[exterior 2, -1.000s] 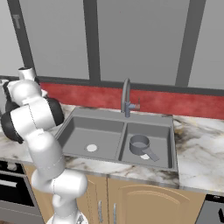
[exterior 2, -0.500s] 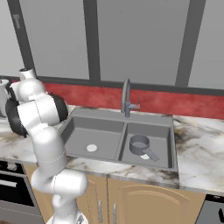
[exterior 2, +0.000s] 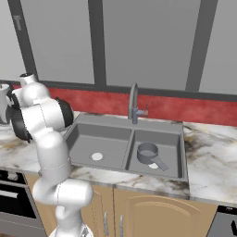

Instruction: Move any existing items from the left basin to the right basin for drying. Then move the glass cup from the counter to the left basin of the sink for washing.

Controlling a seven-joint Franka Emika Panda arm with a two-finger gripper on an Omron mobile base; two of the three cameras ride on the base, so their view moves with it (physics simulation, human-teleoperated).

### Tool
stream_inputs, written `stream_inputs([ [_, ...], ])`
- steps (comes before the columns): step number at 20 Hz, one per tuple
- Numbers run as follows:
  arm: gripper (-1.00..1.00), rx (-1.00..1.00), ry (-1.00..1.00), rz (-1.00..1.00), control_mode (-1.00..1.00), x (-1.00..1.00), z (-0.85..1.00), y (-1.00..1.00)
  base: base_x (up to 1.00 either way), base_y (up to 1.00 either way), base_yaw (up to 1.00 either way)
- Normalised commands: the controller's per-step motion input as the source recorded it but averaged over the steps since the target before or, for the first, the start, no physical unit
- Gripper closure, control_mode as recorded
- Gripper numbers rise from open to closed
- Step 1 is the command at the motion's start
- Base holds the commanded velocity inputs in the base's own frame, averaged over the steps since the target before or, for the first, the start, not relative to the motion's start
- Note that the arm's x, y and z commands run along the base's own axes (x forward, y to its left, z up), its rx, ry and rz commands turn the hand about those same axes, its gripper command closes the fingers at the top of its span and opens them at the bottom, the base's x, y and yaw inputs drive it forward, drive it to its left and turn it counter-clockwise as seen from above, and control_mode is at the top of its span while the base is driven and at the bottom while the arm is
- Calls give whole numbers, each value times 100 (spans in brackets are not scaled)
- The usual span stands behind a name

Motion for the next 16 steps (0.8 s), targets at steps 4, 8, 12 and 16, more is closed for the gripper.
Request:
stream_inputs([
  [4, -100, 0, 0, 0, -100, 13, -3, 8, 0, 0, 0],
  [8, -100, 0, 0, 0, -100, 18, -7, 12, 0, 0, 0],
  [12, -100, 0, 0, 0, -100, 26, -12, 16, 0, 0, 0],
  [16, -100, 0, 0, 0, -100, 27, -14, 15, 0, 0, 0],
])
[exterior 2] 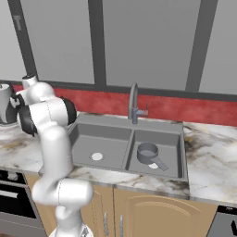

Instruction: Move any existing items from the left basin to the right basin for drying. Then move the glass cup from the counter to the left basin of the sink for washing.

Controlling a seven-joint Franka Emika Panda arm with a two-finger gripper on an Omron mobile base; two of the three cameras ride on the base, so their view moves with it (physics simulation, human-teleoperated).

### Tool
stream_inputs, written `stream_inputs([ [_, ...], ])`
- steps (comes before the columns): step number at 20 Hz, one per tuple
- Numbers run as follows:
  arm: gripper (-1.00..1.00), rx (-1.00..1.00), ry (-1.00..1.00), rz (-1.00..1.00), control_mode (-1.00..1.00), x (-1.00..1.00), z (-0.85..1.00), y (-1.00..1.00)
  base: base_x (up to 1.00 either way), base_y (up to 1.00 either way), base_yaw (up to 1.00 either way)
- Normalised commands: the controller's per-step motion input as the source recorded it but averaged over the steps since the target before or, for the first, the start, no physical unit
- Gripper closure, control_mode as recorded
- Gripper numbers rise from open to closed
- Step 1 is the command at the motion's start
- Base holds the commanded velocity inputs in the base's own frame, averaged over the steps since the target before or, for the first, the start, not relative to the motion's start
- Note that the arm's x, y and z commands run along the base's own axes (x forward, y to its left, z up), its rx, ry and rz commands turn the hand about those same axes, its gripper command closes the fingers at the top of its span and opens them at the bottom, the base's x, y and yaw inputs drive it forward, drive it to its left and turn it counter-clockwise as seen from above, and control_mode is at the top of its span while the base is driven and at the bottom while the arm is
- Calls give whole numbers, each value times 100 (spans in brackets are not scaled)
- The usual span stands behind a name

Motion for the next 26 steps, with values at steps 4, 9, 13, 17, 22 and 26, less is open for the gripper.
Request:
stream_inputs([
  [4, -100, 0, 0, 0, -100, 25, -13, 15, 0, 0, 0],
  [9, -100, 0, 0, 0, -100, 24, -13, 14, 0, 0, 0],
  [13, -100, 0, 0, 0, -100, 22, -11, 11, 0, 0, 0],
  [17, -100, 0, 0, 0, -100, 22, -14, 8, 0, 0, 0],
  [22, -100, 0, 0, 0, -100, 17, -13, 8, 0, 0, 0],
  [26, -100, 0, 0, 0, -100, 13, -13, 5, 0, 0, 0],
])
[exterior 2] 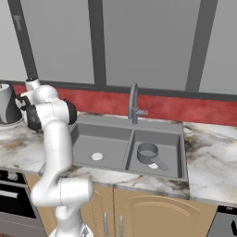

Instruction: Move any existing items from the left basin to the right basin for drying. Then move the glass cup from the counter to the left basin of the sink for washing.

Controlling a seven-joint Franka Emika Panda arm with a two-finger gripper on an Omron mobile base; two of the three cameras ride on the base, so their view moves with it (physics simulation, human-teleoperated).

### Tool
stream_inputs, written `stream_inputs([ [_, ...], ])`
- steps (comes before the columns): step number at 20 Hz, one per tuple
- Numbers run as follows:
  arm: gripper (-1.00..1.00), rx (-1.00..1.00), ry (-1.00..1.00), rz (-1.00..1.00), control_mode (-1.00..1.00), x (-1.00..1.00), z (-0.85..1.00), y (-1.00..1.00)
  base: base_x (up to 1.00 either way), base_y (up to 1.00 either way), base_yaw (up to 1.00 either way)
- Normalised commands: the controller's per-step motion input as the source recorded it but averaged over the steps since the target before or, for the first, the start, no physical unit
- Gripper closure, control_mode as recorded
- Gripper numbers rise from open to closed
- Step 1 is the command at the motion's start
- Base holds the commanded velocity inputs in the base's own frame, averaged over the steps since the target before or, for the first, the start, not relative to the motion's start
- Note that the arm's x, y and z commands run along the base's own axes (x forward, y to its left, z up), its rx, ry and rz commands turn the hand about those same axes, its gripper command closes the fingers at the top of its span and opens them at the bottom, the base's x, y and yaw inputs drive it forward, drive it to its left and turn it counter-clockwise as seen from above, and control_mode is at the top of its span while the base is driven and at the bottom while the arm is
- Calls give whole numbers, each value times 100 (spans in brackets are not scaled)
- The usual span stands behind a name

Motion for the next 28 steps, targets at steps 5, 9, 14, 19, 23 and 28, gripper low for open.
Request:
stream_inputs([
  [5, -100, 0, 0, 0, -100, 13, -11, 5, 0, 0, 0],
  [9, -100, 0, 1, 0, -100, 8, -11, 0, 0, 0, 0],
  [14, -100, 0, 1, 0, -100, 4, -11, 0, 0, 0, 0],
  [19, -100, 0, 3, 0, -100, 1, -12, 1, 0, 0, 0],
  [23, -100, 0, 2, 0, -100, 0, -11, 0, 0, 0, 0],
  [28, -100, 0, 0, 0, -100, -8, -12, 0, 0, 0, 0],
])
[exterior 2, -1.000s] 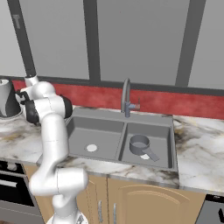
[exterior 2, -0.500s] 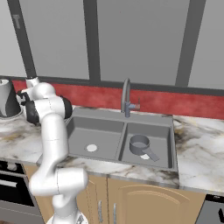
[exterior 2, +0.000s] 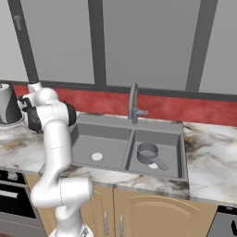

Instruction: Move any existing items from the left basin to the right basin for drying. Then move the glass cup from the counter to the left basin of the sink for washing.

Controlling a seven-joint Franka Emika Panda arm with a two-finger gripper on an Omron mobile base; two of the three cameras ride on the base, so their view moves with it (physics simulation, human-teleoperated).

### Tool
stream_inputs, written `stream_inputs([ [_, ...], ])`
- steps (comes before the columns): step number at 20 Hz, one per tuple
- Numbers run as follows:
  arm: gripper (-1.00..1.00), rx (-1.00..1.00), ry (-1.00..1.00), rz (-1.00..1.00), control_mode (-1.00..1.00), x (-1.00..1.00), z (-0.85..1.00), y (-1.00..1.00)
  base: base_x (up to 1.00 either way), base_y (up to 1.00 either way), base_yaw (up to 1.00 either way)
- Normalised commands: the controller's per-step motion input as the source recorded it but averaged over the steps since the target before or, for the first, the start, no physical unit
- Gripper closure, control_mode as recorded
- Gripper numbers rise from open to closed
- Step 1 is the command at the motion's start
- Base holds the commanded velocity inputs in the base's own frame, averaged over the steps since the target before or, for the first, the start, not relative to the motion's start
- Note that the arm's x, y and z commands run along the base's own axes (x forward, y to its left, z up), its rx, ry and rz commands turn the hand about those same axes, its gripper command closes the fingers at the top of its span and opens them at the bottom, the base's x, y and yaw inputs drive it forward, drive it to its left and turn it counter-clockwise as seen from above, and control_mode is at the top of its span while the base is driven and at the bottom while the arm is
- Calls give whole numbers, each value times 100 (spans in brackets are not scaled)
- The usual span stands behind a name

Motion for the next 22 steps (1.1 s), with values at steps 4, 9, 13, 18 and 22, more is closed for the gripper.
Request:
stream_inputs([
  [4, 100, 0, 2, 0, -100, -18, -19, 0, 0, 0, 0],
  [9, 100, 0, 6, 0, -100, -3, -25, 1, 0, 0, 0],
  [13, 100, 2, 0, 0, -100, -6, -14, 0, 0, 0, 0],
  [18, 100, 6, -2, 0, -100, -28, 0, 0, 0, 0, 0],
  [22, 100, 2, -12, 0, -100, -39, 14, -1, 0, 0, 0],
])
